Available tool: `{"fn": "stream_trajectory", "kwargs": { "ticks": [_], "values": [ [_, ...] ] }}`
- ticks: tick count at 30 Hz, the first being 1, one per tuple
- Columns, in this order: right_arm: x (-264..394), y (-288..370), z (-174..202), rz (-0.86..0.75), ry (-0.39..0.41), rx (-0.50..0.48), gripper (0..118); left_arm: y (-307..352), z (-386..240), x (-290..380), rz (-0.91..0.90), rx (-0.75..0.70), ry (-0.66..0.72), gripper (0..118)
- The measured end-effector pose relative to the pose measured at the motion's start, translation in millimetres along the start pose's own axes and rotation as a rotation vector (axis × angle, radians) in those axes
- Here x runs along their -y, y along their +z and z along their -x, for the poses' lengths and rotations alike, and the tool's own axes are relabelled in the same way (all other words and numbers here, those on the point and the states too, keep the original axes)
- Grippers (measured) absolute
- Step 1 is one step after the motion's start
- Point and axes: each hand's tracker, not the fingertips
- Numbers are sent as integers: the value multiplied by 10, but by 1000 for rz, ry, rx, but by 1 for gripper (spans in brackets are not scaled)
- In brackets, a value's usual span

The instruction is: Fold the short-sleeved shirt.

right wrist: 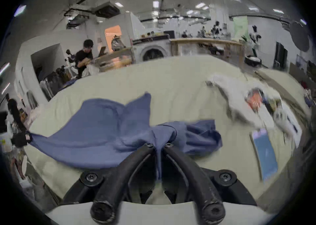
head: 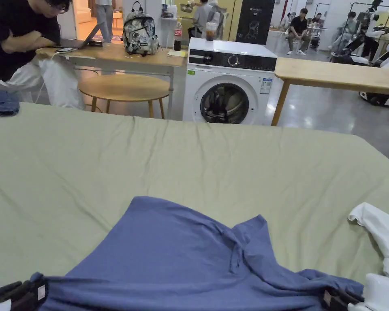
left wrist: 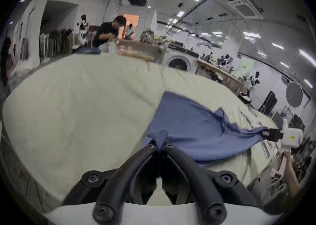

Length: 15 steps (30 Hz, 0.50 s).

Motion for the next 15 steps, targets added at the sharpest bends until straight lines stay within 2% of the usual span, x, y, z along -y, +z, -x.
{"fn": "stream_trajectory", "kwargs": {
  "ticks": [1, 3, 6, 10, 11, 12, 13, 14, 15],
  "values": [
    [148, 62, -59, 28, -38, -41, 3, 44, 12, 164, -17, -30, 5, 0],
    [390, 168, -120, 35, -87, -2, 3, 124, 42, 357, 32, -15, 27, 0],
    [593, 285, -166, 36, -127, -5, 3, 178, 87, 499, 63, -18, 33, 0],
    [706, 359, -151, 30, -95, -18, 4, 196, 141, 532, 57, -13, 51, 0],
    [726, 352, -148, 32, -82, -23, 11, 201, 128, 530, 40, -15, 40, 7],
    [717, 359, -114, 43, -76, -9, 26, 194, 115, 516, 42, -17, 34, 27],
    [744, 346, -117, 62, -56, 24, 49, 193, 130, 484, 47, -17, 29, 56],
    [785, 351, -131, 62, -41, 37, 52, 210, 111, 483, 28, -39, 16, 62],
    [838, 385, -154, 59, -35, 51, 52, 257, 92, 470, -1, -56, -17, 62]
  ]
}}
